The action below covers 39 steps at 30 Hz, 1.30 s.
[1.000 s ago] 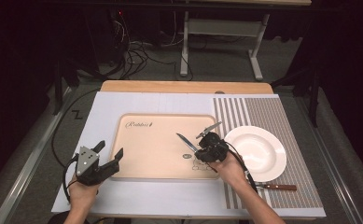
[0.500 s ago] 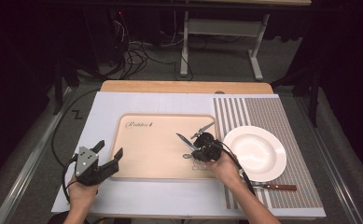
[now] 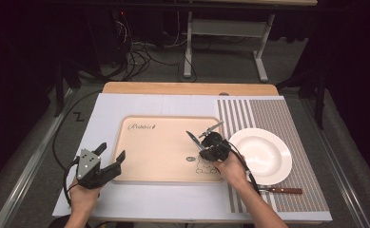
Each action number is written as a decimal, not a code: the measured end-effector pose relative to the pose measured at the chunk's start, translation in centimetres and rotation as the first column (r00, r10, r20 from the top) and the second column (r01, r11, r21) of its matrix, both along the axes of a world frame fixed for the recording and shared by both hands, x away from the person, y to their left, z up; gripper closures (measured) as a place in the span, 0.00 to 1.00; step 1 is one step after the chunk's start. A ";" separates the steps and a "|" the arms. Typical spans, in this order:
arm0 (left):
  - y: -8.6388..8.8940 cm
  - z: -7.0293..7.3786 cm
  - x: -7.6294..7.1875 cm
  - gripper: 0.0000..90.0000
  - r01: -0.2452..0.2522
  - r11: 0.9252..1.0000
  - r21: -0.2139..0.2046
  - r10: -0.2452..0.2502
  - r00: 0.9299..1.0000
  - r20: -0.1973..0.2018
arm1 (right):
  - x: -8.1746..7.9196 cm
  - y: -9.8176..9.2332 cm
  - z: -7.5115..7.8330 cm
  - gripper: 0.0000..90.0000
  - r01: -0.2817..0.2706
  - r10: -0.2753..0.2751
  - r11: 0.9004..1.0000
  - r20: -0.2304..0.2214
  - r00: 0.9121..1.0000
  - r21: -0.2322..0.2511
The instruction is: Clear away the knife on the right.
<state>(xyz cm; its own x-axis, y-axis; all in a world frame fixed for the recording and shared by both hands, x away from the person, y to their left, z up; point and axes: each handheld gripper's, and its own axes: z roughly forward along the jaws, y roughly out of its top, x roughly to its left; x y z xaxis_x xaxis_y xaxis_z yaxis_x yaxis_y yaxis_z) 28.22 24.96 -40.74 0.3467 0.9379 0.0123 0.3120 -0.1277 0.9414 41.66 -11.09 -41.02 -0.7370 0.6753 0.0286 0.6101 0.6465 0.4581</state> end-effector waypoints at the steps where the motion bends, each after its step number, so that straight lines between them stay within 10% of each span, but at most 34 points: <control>1: 0.0 0.0 0.0 0.33 -0.001 1.000 -0.001 0.001 1.000 -0.001 | 0.0 -0.1 0.0 1.00 0.011 -0.011 1.000 -0.003 1.000 0.002; 39: -0.1 0.0 -0.1 0.33 0.003 1.000 0.007 -0.003 1.000 -0.002 | 1.7 -2.1 0.0 1.00 0.091 -0.091 0.996 0.015 0.996 0.007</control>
<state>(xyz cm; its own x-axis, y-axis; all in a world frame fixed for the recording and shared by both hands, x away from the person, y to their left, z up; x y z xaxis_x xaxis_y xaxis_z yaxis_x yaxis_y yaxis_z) 28.15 24.90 -40.75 0.3491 0.9369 0.0182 0.3133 -0.1350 0.9400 43.34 -13.17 -41.06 -0.6729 0.7394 0.0225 0.6591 0.5855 0.4720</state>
